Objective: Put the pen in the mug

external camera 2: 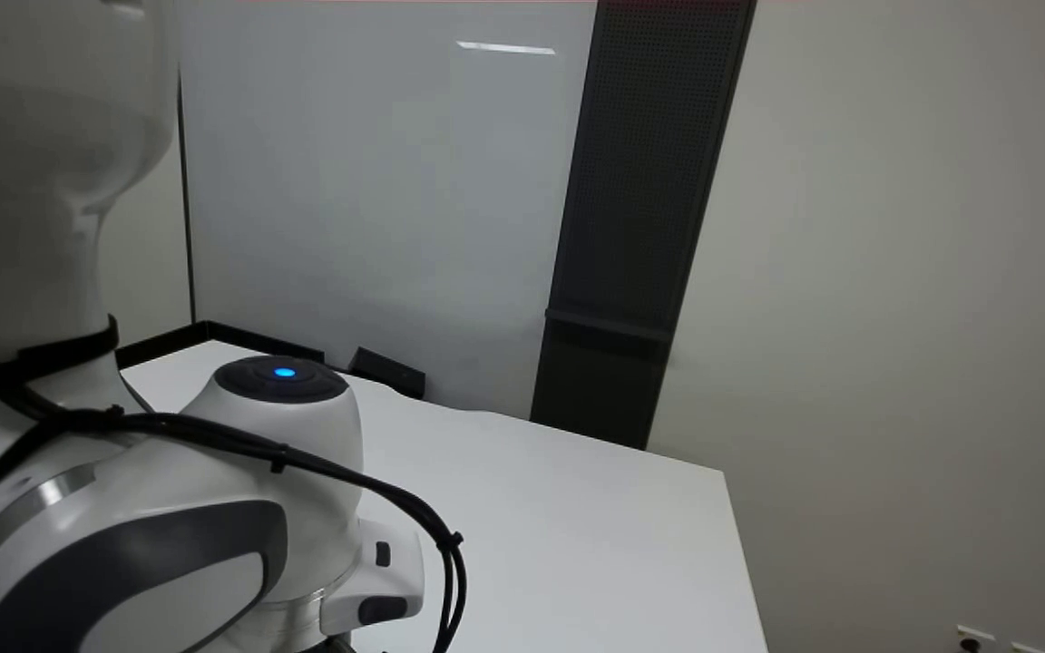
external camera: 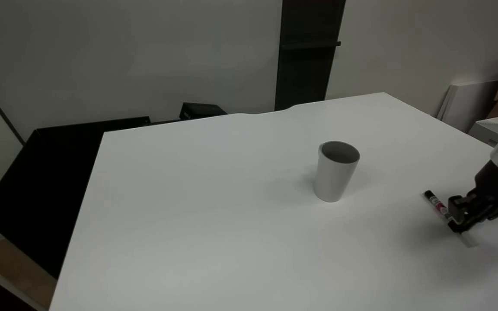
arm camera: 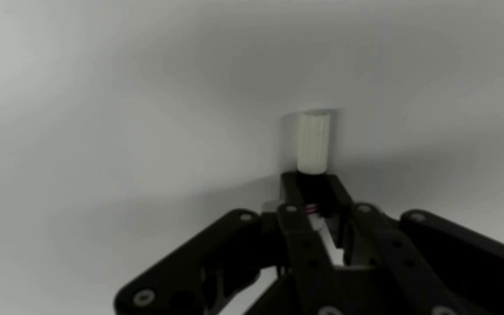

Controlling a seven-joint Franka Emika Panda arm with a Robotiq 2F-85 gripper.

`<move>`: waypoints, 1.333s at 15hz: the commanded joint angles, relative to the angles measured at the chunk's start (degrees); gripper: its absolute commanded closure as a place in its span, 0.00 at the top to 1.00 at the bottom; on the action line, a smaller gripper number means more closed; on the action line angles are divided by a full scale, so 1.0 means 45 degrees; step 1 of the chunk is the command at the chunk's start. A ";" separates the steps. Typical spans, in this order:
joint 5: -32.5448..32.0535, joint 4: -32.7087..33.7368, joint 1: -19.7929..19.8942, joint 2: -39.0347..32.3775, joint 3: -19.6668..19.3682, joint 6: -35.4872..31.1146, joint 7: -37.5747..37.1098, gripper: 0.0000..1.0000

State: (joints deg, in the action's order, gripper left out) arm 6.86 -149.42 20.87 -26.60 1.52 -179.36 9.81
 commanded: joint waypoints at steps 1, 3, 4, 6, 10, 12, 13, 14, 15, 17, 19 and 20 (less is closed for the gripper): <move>-0.0183 0.0471 -0.0447 -0.0477 -0.0681 0.0197 -0.0833 0.07; -0.0291 0.0785 -0.0952 -0.0378 -0.1318 0.1208 -0.1022 0.07; -0.0368 0.1001 -0.1233 -0.0287 -0.1635 0.1777 -0.1110 0.07; -0.0533 0.1485 -0.1704 -0.0104 -0.2129 0.2979 -0.1263 0.07; -0.0738 0.2776 -0.2560 0.0375 -0.2852 0.6089 -0.2411 0.07; -0.0549 0.3538 -0.2666 0.0506 -0.2950 0.8085 -0.3311 0.07; -0.0450 0.3871 -0.2617 0.0595 -0.2914 0.9108 -0.3577 0.07; -0.0482 0.4224 -0.2639 0.0636 -0.2960 1.0141 -0.3923 0.07; -0.0401 0.4616 -0.2581 0.0662 -0.2944 1.1164 -0.4171 0.07; 0.0071 0.5446 -0.2337 0.0700 -0.2829 1.3213 -0.4443 0.07; 0.0685 0.6483 -0.2089 0.0556 -0.2762 1.5241 -0.4634 0.07; 0.1072 0.7034 -0.1949 0.0373 -0.2735 1.6204 -0.4600 0.07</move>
State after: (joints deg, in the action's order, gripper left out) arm 8.28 -124.62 10.46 -23.40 -11.17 -117.48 -8.35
